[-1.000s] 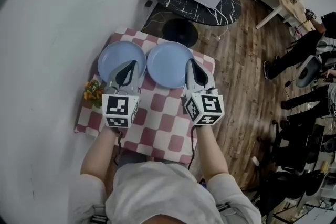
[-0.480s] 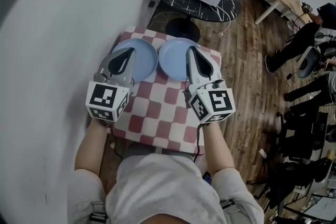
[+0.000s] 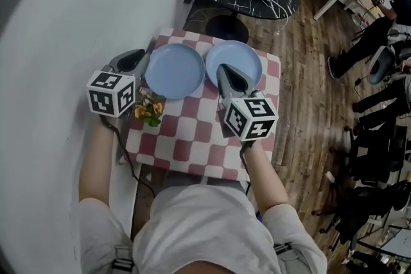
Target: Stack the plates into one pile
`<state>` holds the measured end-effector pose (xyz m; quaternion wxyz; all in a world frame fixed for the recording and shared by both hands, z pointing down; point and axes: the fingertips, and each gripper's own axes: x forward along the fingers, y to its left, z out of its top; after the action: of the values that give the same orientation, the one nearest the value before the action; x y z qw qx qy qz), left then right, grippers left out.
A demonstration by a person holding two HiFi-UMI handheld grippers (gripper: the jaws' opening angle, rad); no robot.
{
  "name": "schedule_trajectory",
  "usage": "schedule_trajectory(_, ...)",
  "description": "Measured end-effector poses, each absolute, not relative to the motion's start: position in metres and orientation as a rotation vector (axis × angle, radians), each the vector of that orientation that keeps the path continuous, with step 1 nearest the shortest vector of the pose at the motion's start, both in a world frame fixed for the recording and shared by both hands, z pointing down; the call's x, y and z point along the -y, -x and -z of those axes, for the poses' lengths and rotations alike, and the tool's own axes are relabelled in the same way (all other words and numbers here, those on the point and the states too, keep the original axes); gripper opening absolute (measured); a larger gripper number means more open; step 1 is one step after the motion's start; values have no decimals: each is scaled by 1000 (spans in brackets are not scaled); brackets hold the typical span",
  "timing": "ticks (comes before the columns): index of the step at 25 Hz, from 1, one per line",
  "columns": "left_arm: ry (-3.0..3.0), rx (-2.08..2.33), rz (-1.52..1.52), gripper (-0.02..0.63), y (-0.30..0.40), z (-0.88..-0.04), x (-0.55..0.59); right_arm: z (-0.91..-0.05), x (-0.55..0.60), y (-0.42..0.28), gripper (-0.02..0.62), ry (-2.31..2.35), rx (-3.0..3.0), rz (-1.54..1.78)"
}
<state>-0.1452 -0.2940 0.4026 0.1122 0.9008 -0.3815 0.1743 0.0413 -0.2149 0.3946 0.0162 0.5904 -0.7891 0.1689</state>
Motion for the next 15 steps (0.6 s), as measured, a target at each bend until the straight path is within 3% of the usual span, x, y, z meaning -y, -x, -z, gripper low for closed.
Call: schedule_trajectory(15,-2396,1002,-930,110,170,-551,354,-556,229,-17,69,-1850,2123,-1111)
